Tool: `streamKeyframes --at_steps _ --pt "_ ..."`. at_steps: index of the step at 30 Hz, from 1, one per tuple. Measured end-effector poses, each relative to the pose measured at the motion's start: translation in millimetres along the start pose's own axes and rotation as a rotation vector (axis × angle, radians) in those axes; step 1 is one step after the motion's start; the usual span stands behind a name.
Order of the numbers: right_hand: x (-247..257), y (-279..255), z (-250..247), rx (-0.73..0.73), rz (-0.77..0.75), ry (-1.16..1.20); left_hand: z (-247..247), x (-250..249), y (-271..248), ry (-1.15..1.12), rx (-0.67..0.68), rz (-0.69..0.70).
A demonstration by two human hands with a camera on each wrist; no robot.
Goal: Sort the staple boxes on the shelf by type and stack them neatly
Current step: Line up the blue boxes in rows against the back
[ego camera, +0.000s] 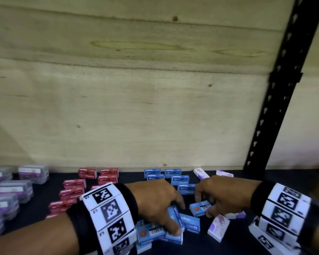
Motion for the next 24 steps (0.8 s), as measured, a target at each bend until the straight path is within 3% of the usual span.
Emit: streamKeyframes --at_steps 4,11,24 --pt "-3 -5 -1 0.028 0.028 0.076 0 5 -1 -0.044 0.009 -0.001" --pt "-6 -1 -4 -0.013 0.021 -0.060 1 24 -7 -0.131 0.015 -0.066" --pt "-10 0 -4 -0.064 0.046 -0.068 0 37 -7 -0.323 0.016 -0.034"
Point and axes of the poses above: each hand's wrist, its own y-axis towards the middle knuckle, its own z-axis out of the palm, x = y × z, the point moved 8 cm from there along y, towards the middle knuckle
